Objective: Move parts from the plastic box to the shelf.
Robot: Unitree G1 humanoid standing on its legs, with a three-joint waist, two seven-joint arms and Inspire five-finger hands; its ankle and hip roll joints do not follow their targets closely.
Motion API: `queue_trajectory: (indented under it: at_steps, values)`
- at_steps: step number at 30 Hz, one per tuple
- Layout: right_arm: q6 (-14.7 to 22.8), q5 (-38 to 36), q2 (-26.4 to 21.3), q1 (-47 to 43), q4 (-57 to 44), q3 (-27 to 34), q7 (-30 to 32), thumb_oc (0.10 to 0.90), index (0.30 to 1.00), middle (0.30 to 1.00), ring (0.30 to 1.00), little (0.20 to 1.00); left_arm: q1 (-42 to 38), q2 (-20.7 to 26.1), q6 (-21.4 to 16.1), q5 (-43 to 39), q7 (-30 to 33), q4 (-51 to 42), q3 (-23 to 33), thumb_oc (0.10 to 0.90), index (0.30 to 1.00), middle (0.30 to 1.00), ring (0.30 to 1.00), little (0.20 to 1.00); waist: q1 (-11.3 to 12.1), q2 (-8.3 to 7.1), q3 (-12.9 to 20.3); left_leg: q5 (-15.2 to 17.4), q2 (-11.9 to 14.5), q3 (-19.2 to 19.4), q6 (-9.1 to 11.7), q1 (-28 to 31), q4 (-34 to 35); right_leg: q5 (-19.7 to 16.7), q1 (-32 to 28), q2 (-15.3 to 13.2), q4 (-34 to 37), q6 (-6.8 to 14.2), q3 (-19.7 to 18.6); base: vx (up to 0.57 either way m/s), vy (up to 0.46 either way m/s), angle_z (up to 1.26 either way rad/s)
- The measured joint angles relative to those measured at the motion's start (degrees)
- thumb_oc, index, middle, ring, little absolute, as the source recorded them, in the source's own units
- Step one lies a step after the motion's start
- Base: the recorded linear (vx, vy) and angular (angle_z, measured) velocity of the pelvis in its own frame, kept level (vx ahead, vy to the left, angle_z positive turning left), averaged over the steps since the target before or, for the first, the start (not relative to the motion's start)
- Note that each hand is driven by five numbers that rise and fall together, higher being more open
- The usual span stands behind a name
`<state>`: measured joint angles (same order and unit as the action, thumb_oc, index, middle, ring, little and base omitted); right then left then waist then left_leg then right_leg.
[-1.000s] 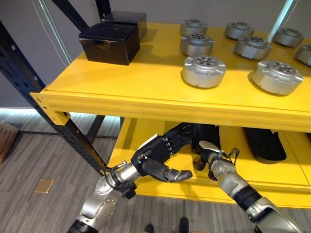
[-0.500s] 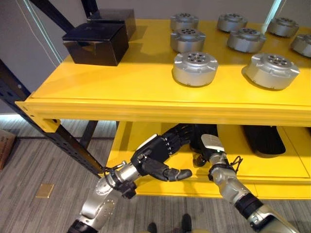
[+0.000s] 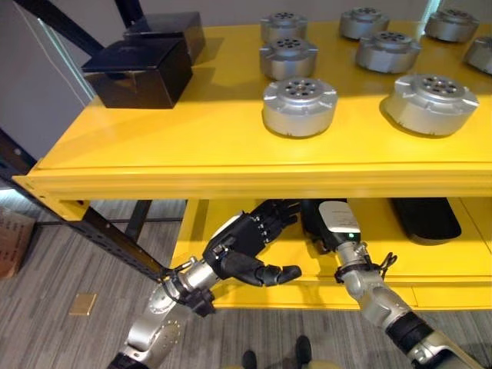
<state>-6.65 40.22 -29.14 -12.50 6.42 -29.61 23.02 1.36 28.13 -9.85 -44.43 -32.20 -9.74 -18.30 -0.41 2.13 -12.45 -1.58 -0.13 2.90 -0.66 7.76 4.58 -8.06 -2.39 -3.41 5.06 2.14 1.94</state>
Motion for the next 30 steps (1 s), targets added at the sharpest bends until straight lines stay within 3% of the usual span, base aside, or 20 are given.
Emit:
queue_trajectory:
  at_steps: [1,2,4,7,8,10,13,17,19,24,30]
  values:
    - [2.2,0.0,-3.0,5.8,-12.7,0.4,0.0,0.9,1.0,1.0,1.0,1.0,2.0,0.1,-0.7,0.0,1.0,-1.2,1.5,0.9,1.0,1.0,1.0,1.0,-0.6,0.1,-0.4,0.1,0.1,0.4,-0.1,0.1,0.2,0.1,0.0,0.0,0.0,0.0,0.0,-0.01,0.066,-0.17]
    - [6.6,-1.1,-3.9,8.0,-18.2,0.8,-0.5,0.9,1.0,1.0,1.0,1.0,2.7,0.2,-1.5,0.0,2.4,-1.6,2.6,0.9,1.0,1.0,1.0,1.0,-2.5,-0.3,-0.6,0.3,0.1,1.0,-0.1,0.5,0.2,0.1,-0.2,0.1,0.0,0.0,-0.5,-0.03,0.054,-0.23]
    - [8.7,-5.2,-4.3,9.2,-20.5,1.9,-3.3,0.9,1.0,1.0,1.0,1.0,2.6,0.2,-2.1,0.0,3.2,-2.4,2.7,0.9,1.0,1.0,1.0,1.0,-2.7,-0.66,-0.9,0.4,0.1,1.7,-0.1,0.3,0.2,0.3,0.3,0.2,0.0,0.3,-1.4,-0.04,0.039,-0.21]
    - [8.8,-11.2,-5.1,10.2,-18.9,3.3,-8.1,0.9,1.0,1.0,1.0,1.0,2.5,0.2,-2.8,0.0,3.2,-2.8,2.5,0.9,1.0,1.0,1.0,1.0,-3.3,-1.2,-1.2,0.5,0.1,1.9,-0.1,0.2,0.2,0.2,0.6,0.2,0.0,0.4,-1.5,-0.03,0.037,-0.06]
    - [6.9,-17.7,-6.7,12.6,-20.4,4.9,-12.7,0.9,1.0,1.0,1.0,1.0,3.4,0.2,-2.7,0.1,4.3,-4.8,2.9,0.9,1.0,1.0,1.0,1.0,-3.4,-1.38,-1.3,0.6,0.1,2.0,-0.3,-0.3,0.2,0.2,1.1,0.2,0.1,0.4,-1.6,0.0,0.0,0.0]
    - [6.3,-21.3,-8.3,12.6,-19.7,5.0,-15.2,0.9,1.0,1.0,1.0,1.0,3.3,0.3,-1.5,0.3,5.8,-6.7,3.2,0.9,1.0,1.0,1.0,1.0,-3.4,-1.6,-1.4,0.4,0.1,2.2,0.0,-0.5,0.2,0.0,1.3,0.2,0.0,0.4,-1.7,0.0,0.009,-0.02]
    - [7.2,-17.1,-5.9,13.4,-15.4,5.8,-14.3,0.9,1.0,1.0,1.0,1.0,4.1,0.0,-3.2,0.3,5.5,-5.5,2.5,0.9,1.0,1.0,1.0,1.0,-4.2,-1.93,-1.6,0.4,0.2,2.4,0.0,-0.5,0.2,-0.1,1.5,0.4,0.0,0.2,-1.9,-0.05,0.042,-0.06]
    - [9.3,-15.4,-8.2,17.0,-19.7,8.8,-14.4,0.9,1.0,1.0,1.0,1.0,4.5,1.0,-3.5,0.7,5.8,-5.3,2.0,0.9,1.0,1.0,1.0,1.0,-4.6,-1.98,-1.8,0.5,0.2,3.0,-0.1,-0.6,0.1,-0.6,1.8,0.4,0.0,0.1,-2.7,-0.04,0.072,-0.07]
    - [11.8,-17.5,-8.1,19.6,-24.9,13.9,-14.3,0.9,1.0,1.0,1.0,1.0,4.5,1.3,-4.4,0.7,6.5,-5.6,2.3,0.9,1.0,1.0,1.0,1.0,-5.8,-2.07,-1.8,0.6,0.1,3.2,-0.2,-0.5,0.1,-0.6,1.8,0.3,0.0,0.2,-3.0,-0.02,0.064,-0.05]
    - [16.2,-23.1,-6.0,20.4,-26.4,17.8,-12.0,0.9,1.0,1.0,1.0,1.0,4.5,1.3,-4.5,0.2,6.9,-5.7,2.4,0.9,1.0,1.0,1.0,1.0,-7.4,-2.23,-1.9,1.0,0.0,4.6,-0.3,0.5,0.3,-0.2,1.4,0.5,0.0,0.8,-4.2,0.02,0.121,-0.13]
    - [17.9,-28.7,-1.2,27.9,-26.3,23.4,-7.1,0.9,1.0,1.0,1.0,1.0,6.8,1.3,-5.3,-0.2,6.6,-6.3,2.7,0.9,1.0,1.0,1.0,1.0,-9.0,-2.23,-1.9,1.8,-0.2,7.0,-0.5,1.1,0.3,-0.4,1.7,0.6,0.0,1.1,-6.5,0.02,0.138,-0.21]
